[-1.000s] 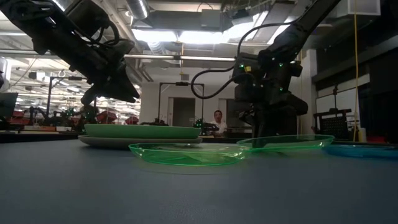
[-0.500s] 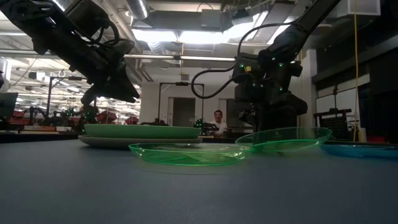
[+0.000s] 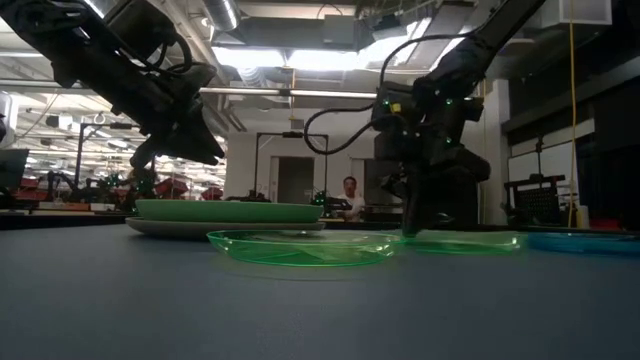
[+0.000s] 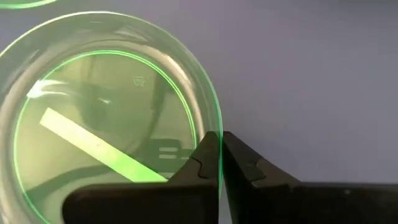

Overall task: Stack plastic plates
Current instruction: Stack the right transparent green plate on top of the blue transparent plate

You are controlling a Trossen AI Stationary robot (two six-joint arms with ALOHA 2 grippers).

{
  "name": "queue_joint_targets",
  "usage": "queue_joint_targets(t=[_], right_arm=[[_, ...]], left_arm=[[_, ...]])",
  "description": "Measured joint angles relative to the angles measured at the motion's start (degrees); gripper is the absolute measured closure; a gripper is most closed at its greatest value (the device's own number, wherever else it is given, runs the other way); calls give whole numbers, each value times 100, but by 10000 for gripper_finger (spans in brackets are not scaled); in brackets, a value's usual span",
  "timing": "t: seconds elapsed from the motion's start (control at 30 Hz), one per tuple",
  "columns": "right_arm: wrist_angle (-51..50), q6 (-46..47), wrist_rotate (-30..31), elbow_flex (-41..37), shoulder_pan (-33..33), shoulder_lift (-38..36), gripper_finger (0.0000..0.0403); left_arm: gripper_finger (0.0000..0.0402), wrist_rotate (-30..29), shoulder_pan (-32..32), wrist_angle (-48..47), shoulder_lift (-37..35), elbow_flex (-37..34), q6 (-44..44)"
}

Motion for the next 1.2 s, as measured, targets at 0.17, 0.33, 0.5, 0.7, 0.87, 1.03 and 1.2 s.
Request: queue_joint_targets(t=[0.17,0.33,0.5,0.7,0.87,1.03,1.2], right_arm=[[-26,0,35,247,0,4,402],[-45,2,11,523,0,4,403],[-195,-23,-4,822,0,4,403],[-194,-33,-6,1156,-5,4,403],[-196,-39,-7,1439,-7,4,403],[-180,-39,-7,1702,-5,4,403],[-174,0,-9,1908,-5,4,403]], left_arm=[[331,-1,2,-1,0,0,0],[331,-1,2,-1,0,1,1],[331,-1,2,-1,0,2,-1],[331,0,0,0,0,2,100],[331,14,-102,10,0,2,320],[331,19,-286,10,0,2,472],[331,21,-526,17,0,9,603]])
